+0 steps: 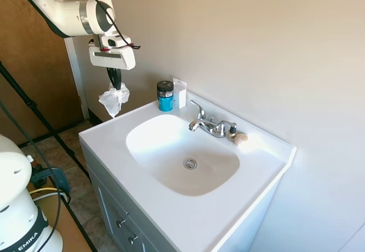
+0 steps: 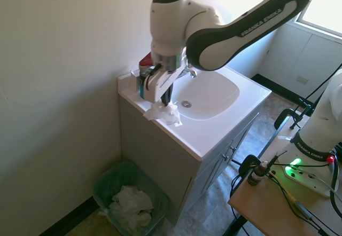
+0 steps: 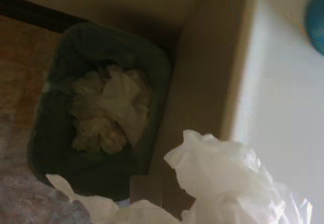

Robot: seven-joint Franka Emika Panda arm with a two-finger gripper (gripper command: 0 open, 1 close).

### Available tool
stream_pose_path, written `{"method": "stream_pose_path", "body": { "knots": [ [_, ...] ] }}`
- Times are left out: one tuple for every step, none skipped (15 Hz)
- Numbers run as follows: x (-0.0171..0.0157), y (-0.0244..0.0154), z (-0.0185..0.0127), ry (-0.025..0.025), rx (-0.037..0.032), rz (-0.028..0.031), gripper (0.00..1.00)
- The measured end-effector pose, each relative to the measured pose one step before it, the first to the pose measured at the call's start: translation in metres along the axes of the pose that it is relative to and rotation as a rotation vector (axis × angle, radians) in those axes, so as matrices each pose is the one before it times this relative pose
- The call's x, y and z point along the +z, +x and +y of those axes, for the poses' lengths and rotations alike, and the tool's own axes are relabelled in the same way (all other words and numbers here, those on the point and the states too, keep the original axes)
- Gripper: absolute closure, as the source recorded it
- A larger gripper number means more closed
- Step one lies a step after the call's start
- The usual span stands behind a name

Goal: Throw the tissue in the trash bin

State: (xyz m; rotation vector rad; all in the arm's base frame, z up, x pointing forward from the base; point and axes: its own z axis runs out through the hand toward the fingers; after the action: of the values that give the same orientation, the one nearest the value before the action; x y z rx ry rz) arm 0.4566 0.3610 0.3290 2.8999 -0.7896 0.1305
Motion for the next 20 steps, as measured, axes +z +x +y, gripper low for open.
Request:
{"method": "stream_pose_path", "body": {
  "knots": [
    [0.00903, -0.00607, -0.02013, -0.00142, -0.01588, -0.00431, 1.00],
    [0.01012, -0.00531, -0.01711, -0.00042, -0.01399, -0.00859, 1.00],
    [0.00982, -0.00430, -0.01381, -0.00203, -0.00893, -0.00817, 1.00],
    [0.01030, -0.00317, -0.01092, -0.00531, -0.00710, -0.00584, 1.00],
    [0.01092, -0.00241, -0.00845, -0.00800, -0.00475, -0.00397, 0.00],
    [0.01059, -0.00189, -0.00669, -0.00883, -0.00186, -0.00340, 0.00],
    [0.00709, -0.00184, -0.00532, -0.00542, -0.00114, -0.00252, 0.00],
    [0.00469, -0.00191, -0.00433, -0.00215, -0.00208, -0.00033, 0.00],
    [0.00344, -0.00098, -0.00191, -0.00243, -0.00025, -0.00007, 0.00],
    [0.00181, -0.00050, -0.00066, -0.00210, 0.00161, -0.00289, 0.00],
    [0.00133, -0.00056, -0.00010, -0.00240, -0.00056, -0.00150, 0.00],
    [0.00052, -0.00006, 0.00012, -0.00173, -0.00120, -0.00054, 0.00],
    [0.00025, 0.00009, 0.00015, -0.00106, -0.00039, -0.00086, 0.00],
    [0.00017, -0.00008, 0.00015, -0.00142, 0.00025, -0.00141, 0.00],
    [0.00015, 0.00005, 0.00018, -0.00127, 0.00044, -0.00098, 0.00],
    [-0.00004, 0.00006, 0.00003, -0.00050, 0.00032, -0.00047, 0.00],
    [-0.00044, -0.00008, -0.00024, 0.00020, -0.00008, 0.00009, 0.00],
    [-0.00123, -0.00057, -0.00081, 0.00105, -0.00106, 0.00092, 0.00],
    [-0.00361, -0.00036, -0.00188, 0.00428, -0.00090, 0.00256, 0.00],
    [-0.00648, 0.00031, -0.00215, 0.00760, 0.00033, 0.00477, 0.00]
  ]
}}
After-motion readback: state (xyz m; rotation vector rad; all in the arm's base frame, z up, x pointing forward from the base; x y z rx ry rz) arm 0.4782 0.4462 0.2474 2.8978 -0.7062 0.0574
